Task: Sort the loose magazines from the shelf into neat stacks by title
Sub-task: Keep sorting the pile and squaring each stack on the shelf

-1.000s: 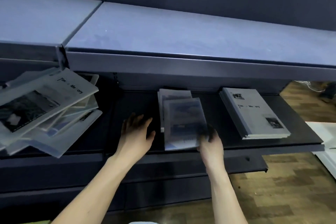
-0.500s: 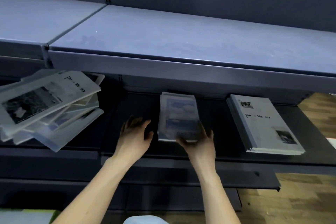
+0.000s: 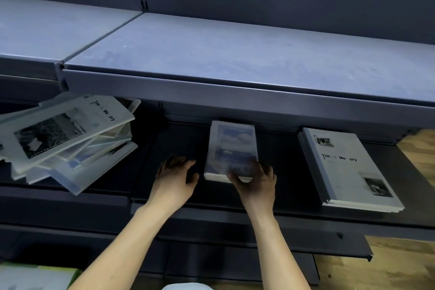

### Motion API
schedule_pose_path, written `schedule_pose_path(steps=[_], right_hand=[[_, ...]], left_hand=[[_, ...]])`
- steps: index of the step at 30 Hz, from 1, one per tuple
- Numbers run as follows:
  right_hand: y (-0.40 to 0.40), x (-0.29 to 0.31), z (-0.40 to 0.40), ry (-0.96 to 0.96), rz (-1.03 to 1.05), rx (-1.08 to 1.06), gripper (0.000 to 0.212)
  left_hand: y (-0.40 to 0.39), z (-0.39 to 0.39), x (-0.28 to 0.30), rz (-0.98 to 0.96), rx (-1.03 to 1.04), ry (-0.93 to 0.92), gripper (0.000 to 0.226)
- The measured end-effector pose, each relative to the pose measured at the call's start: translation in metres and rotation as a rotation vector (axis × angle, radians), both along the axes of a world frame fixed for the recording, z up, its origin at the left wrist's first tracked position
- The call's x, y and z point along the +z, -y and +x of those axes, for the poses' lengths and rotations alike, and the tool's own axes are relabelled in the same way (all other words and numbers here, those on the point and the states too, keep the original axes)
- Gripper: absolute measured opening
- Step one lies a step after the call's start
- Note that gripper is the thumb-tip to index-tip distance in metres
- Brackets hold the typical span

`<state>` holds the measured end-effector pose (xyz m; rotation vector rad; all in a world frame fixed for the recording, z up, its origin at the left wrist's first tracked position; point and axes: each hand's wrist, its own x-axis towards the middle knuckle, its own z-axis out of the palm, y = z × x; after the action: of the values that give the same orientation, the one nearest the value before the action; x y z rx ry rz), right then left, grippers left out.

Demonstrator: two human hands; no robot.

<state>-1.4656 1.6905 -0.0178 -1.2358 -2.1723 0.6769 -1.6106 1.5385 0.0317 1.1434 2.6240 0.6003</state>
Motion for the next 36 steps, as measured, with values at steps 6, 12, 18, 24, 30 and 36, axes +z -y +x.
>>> schedule_pose_path(steps=[6, 12, 18, 24, 30, 36], right_hand=[[0.005, 0.002, 0.0, 0.005, 0.077, -0.048, 0.068], [0.033, 0.022, -0.012, -0.17, 0.141, 0.061, 0.045], [0.072, 0.025, -0.029, 0.006, -0.045, 0.321, 0.061], [0.117, 0.025, -0.051, 0.063, -0.021, 0.549, 0.063], [0.147, 0.026, -0.072, 0.075, -0.035, 0.658, 0.063], [0.181, 0.032, -0.1, 0.031, -0.132, 0.717, 0.056]], left_hand=[[0.008, 0.003, 0.003, 0.01, 0.02, -0.041, 0.047], [0.028, 0.004, 0.008, 0.003, 0.095, -0.09, 0.051], [0.068, 0.009, 0.008, 0.005, 0.226, -0.225, 0.051], [0.115, 0.009, 0.002, 0.0, 0.381, -0.225, 0.053], [0.15, -0.005, 0.004, 0.038, 0.481, -0.209, 0.055], [0.185, -0.027, 0.006, 0.102, 0.533, -0.179, 0.052]])
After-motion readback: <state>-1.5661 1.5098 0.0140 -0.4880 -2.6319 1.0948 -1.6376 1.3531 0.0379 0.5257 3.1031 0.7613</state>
